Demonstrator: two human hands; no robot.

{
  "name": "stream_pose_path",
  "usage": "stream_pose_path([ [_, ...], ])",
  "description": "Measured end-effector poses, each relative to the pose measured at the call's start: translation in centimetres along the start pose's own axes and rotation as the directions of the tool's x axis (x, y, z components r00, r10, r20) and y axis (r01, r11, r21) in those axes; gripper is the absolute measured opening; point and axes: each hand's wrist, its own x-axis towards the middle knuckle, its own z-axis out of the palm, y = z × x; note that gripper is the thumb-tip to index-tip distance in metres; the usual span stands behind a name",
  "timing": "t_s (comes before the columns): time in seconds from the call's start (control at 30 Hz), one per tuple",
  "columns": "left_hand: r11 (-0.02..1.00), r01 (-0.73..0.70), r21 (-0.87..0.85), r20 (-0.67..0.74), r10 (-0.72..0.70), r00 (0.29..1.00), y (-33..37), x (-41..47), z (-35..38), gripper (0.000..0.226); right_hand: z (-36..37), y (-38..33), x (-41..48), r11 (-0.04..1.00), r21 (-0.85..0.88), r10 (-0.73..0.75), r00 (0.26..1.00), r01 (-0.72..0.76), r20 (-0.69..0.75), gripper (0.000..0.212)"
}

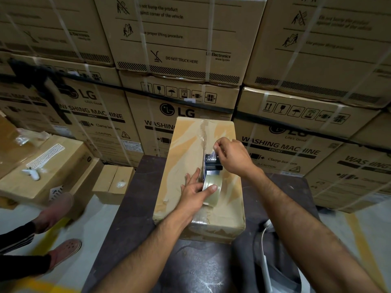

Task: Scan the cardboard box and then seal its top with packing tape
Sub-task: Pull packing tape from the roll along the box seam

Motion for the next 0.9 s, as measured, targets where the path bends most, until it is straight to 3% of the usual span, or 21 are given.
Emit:
stream_pose_path([
  [0.4, 0.999, 0.036, -0.008, 0.033, -0.035, 0.999, 0.1, -0.9, -0.6, 0.006, 0.2, 0.0, -0.1, 0.999, 0.054, 0.007, 1.000, -0.007, -0.010, 0.021],
  [0.5, 0.995, 0.018, 0.094, 0.003, -0.018, 1.000, 0.4, -1.0, -0.5, 0.007, 0.2, 0.0, -0.2, 0.996, 0.088, 0.007, 1.000, -0.005, -0.030, 0.020],
  [0.67, 0.943, -0.003, 0.332, -0.009, 0.007, 1.000, 0.8, -0.6, -0.8, 0.046, 0.4, -0.1, -0.7, 0.999, 0.032, -0.012, 0.998, 0.014, -0.066, 0.022],
  [0.9, 0.908, -0.063, 0.415, 0.019, 0.060, 0.998, 0.6, -0.7, -1.1, 0.044, 0.4, -0.4, -0.9, 0.999, 0.016, -0.030, 0.998, 0.031, -0.055, 0.021],
])
